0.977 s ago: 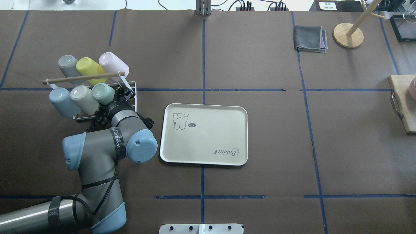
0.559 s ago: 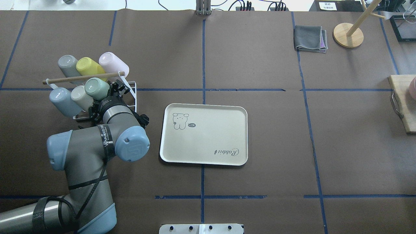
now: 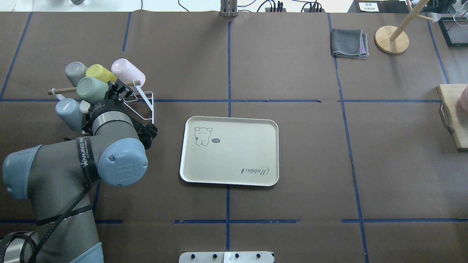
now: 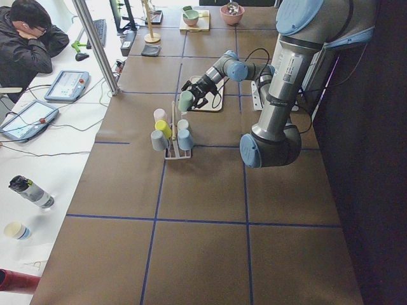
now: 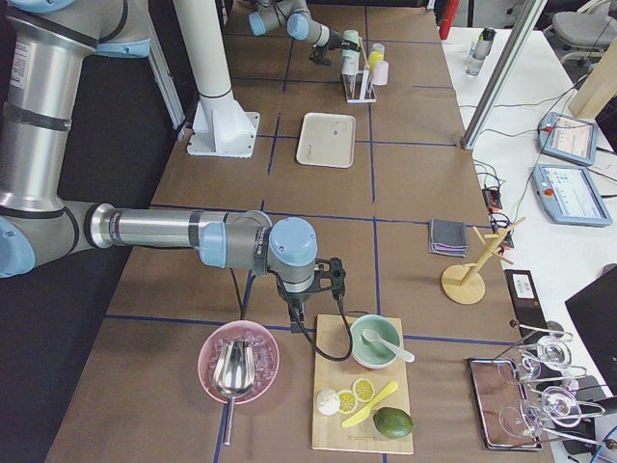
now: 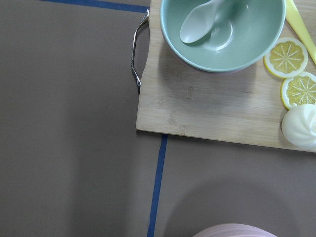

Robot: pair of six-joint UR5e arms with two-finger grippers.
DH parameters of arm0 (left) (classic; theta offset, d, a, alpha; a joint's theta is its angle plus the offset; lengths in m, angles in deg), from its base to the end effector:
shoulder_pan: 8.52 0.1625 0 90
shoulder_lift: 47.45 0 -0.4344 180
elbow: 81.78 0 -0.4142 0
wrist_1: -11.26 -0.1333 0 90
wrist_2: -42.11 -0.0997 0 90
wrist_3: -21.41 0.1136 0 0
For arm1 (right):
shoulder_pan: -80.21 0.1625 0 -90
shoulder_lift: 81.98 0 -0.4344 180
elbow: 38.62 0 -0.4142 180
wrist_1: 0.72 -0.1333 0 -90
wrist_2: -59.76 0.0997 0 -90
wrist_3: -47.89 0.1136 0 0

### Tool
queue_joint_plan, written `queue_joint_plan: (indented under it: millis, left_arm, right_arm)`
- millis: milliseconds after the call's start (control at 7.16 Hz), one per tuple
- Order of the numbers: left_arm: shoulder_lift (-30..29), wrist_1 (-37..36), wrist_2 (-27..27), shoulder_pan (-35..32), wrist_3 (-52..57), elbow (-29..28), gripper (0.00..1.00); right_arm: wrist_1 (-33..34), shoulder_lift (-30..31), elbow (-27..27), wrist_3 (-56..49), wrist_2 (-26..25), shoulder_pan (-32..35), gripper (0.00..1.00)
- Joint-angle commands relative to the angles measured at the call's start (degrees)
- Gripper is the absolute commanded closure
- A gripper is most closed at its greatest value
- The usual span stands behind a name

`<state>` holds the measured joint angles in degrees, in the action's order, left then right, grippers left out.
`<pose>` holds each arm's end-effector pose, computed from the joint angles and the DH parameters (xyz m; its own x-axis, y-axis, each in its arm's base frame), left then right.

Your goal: Pick up and place green cup on tray

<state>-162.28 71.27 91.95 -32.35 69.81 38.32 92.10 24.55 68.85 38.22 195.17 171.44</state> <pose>0.4173 -0.4101 0.2544 -0.2501 0.6652 0.7036 -0.9676 -0.1974 -0.1573 0.0607 -0.3864 0.6551 0.6950 -0.1300 0.7072 0.0967 0.9915 0.0872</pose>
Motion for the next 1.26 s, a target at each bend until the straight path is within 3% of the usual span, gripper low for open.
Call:
queue_joint_plan:
  millis: [0, 279, 419, 698, 977, 1117]
  left_arm:
    - [-0.5, -0.2, 5.5, -2.3, -10.2, 4.6, 0.38]
    - [-1.5, 1.1, 13.8, -5.2, -21.5, 7.9, 0.43]
    - [-2.0, 3.9, 18.4, -5.8, -30.6, 8.4, 0.39]
    - [-2.1, 10.8, 22.2, -5.9, -43.9, 8.3, 0.4]
    - [-2.1, 17.0, 24.4, -5.6, -55.7, 8.2, 0.54]
    - [-2.0, 21.9, 25.8, -5.6, -63.4, 8.1, 0.53]
  right_arm:
    - [0.0, 0.0, -0.1, 0.0, -0.1, 0.0, 0.0]
    - [0.0, -0.4, -0.2, 0.0, -0.1, 0.0, 0.0]
    - [0.0, -0.4, -0.2, 0.0, -0.1, 0.0, 0.0]
    - [0.1, -0.4, -0.2, 0.0, -0.1, 0.0, 0.0]
    - [0.1, -0.4, -0.2, 0.0, -0.1, 0.0, 0.0]
    - [0.1, -0.4, -0.2, 0.0, -0.1, 0.0, 0.0]
